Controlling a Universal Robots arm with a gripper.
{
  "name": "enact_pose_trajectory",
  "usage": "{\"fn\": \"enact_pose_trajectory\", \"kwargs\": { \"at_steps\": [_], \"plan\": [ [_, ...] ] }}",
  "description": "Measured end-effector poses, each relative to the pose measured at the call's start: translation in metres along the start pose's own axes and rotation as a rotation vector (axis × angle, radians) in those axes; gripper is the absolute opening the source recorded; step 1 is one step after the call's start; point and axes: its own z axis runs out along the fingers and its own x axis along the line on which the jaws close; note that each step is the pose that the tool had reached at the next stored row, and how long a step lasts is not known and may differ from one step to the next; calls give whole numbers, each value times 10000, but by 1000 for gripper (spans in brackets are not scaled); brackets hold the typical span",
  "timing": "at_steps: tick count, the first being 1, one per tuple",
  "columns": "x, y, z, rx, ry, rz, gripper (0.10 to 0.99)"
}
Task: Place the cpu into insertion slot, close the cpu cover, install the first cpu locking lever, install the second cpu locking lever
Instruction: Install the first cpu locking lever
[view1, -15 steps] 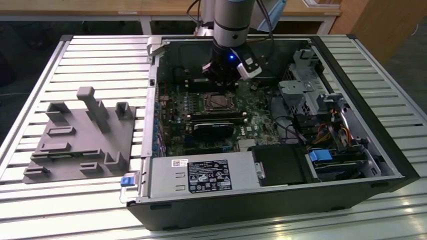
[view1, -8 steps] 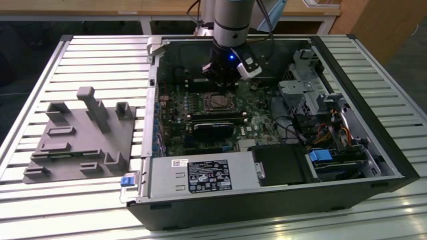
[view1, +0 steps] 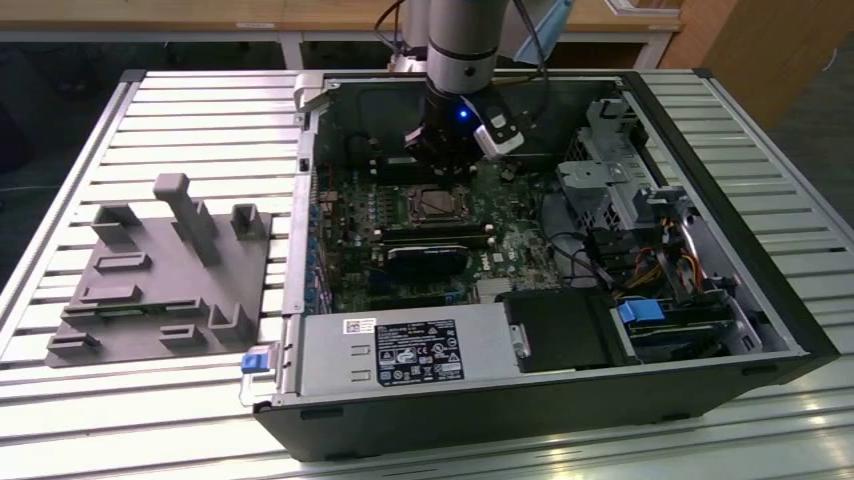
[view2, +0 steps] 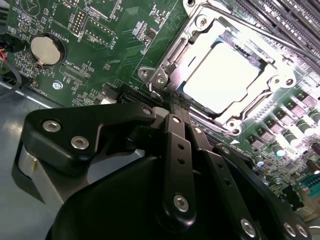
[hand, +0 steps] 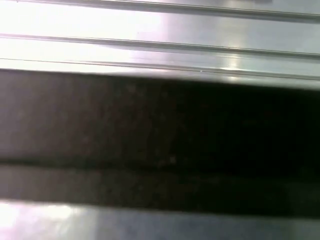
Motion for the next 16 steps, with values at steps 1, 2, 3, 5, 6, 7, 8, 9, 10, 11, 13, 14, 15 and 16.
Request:
{"fn": "enact_pose_trajectory", "kwargs": {
  "at_steps": [1,2,3,5,6,7,8,9,10,11,13,14,15,16],
  "plan": [
    [0,4,2,9,1,0,106],
    [-1,10,3,10,1,0,106],
    [-2,13,6,11,1,0,106],
    [-4,21,13,9,1,0,106],
    [-4,25,15,9,1,0,106],
    [-5,29,16,11,2,0,106],
    [-5,34,18,8,2,1,106],
    [-6,37,18,5,1,0,106],
    [-6,40,18,3,1,-1,106],
    [-7,42,14,-1,-1,-1,106],
    [-8,46,-21,-7,-5,-1,106],
    [-7,47,-52,-1,-2,0,106],
    [-7,48,-81,1,0,0,106],
    [-8,49,-101,1,0,0,106]
  ]
}}
